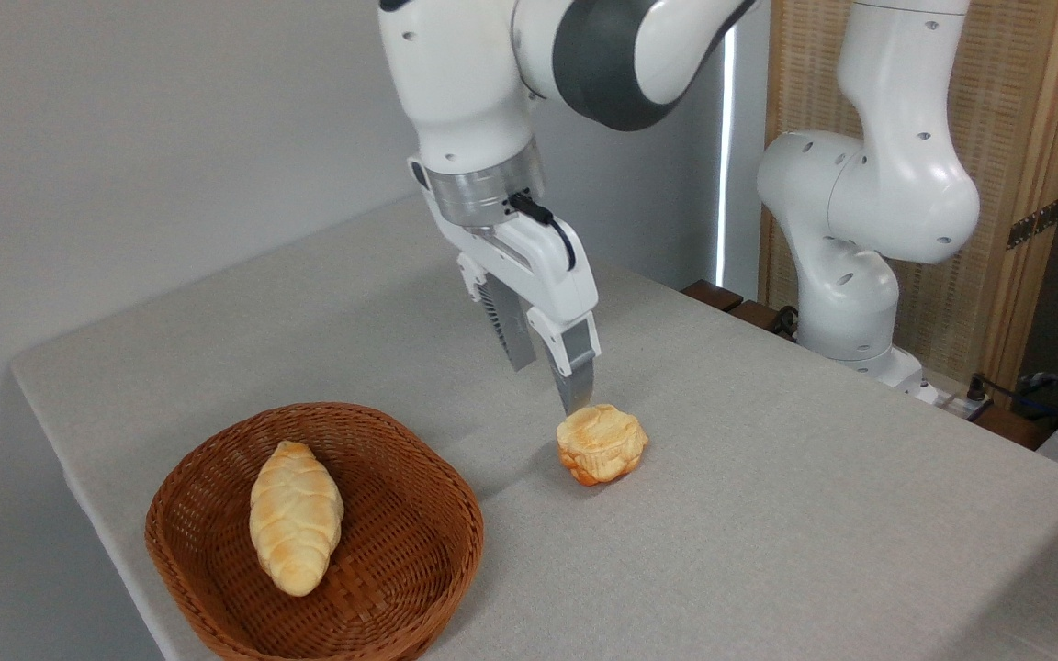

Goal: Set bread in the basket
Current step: 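Move the open gripper over the round golden bun and lower it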

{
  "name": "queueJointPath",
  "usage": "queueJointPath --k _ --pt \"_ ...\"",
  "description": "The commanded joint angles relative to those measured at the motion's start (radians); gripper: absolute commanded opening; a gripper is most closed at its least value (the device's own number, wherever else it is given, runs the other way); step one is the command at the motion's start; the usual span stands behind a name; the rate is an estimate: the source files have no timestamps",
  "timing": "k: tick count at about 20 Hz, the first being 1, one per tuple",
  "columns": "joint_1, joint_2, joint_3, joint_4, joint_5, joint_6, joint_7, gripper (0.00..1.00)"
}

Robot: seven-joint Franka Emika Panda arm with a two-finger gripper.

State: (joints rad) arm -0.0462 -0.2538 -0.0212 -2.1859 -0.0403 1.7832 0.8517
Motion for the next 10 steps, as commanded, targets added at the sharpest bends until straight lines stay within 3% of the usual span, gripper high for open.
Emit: queueJointPath --k 1,3,10 --pt "-0.003 -0.041 0.006 -0.078 0.035 0.064 0.041 1.0" --pt "-0.004 -0.041 0.004 -0.103 0.083 0.087 0.041 1.0" --pt "-0.004 -0.041 0.004 -0.133 0.114 0.102 0.041 1.0"
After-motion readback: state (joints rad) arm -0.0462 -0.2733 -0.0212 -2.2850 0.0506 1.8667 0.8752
